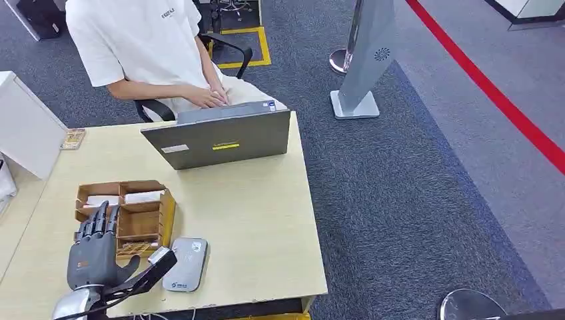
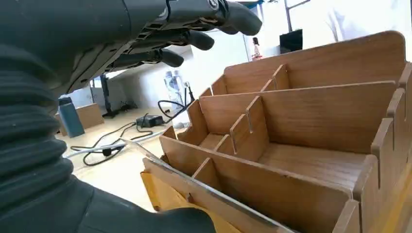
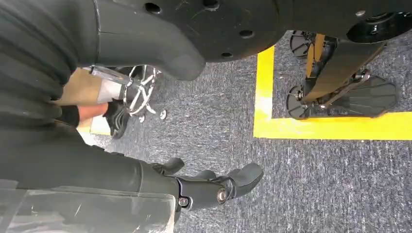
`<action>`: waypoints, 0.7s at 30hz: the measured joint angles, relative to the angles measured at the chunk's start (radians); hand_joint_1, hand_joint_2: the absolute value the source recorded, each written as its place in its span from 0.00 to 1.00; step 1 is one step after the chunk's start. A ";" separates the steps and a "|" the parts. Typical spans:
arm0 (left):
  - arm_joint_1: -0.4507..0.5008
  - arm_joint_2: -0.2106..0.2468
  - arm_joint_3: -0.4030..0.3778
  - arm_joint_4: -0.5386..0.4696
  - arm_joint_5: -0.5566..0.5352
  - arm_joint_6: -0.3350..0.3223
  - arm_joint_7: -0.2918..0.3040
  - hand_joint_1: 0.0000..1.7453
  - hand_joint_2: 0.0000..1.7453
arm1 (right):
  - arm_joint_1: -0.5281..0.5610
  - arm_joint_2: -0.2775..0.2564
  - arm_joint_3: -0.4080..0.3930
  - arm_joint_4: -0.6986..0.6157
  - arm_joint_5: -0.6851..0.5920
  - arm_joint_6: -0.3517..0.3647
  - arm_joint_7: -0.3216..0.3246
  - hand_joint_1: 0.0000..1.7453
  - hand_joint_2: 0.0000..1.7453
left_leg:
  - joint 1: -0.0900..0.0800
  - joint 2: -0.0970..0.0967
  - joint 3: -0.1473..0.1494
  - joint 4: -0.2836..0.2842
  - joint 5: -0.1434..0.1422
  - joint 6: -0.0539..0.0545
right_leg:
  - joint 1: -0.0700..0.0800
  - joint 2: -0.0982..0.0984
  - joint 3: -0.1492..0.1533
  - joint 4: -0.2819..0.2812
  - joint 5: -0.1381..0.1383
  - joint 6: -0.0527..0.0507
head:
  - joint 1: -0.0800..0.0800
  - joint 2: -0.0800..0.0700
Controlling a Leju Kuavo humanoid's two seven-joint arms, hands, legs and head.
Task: Pass the card to the sensor for recognition and then transmit it.
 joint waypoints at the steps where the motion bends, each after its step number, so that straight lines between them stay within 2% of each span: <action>1: 0.000 0.000 0.000 0.002 0.000 0.000 0.000 0.00 1.00 | 0.000 0.000 0.000 0.000 0.000 0.000 0.000 0.00 1.00 | 0.000 0.000 0.000 0.000 0.000 0.000 | 0.000 0.000 0.000 0.000 0.000 0.000 | 0.000 0.000; 5: -0.004 -0.002 0.000 0.010 0.000 -0.002 0.000 0.04 1.00 | 0.000 0.000 0.000 0.000 0.001 0.000 -0.003 0.00 1.00 | 0.000 0.000 0.000 0.000 0.000 0.000 | 0.000 0.000 0.000 0.000 0.000 0.000 | 0.000 0.000; 6: -0.005 -0.002 0.000 0.011 0.000 -0.002 0.000 1.00 1.00 | 0.000 0.000 0.000 0.000 0.002 0.000 -0.003 0.00 1.00 | 0.000 0.000 0.000 0.000 0.000 0.000 | 0.000 0.000 0.000 0.000 0.000 0.000 | 0.000 0.000; 21: -0.005 -0.003 0.000 0.016 0.050 -0.007 -0.038 1.00 1.00 | 0.000 0.000 0.000 0.000 0.006 0.000 -0.005 0.00 1.00 | 0.000 0.000 0.000 0.000 0.000 0.000 | 0.000 0.000 0.000 0.000 0.000 0.000 | 0.000 0.000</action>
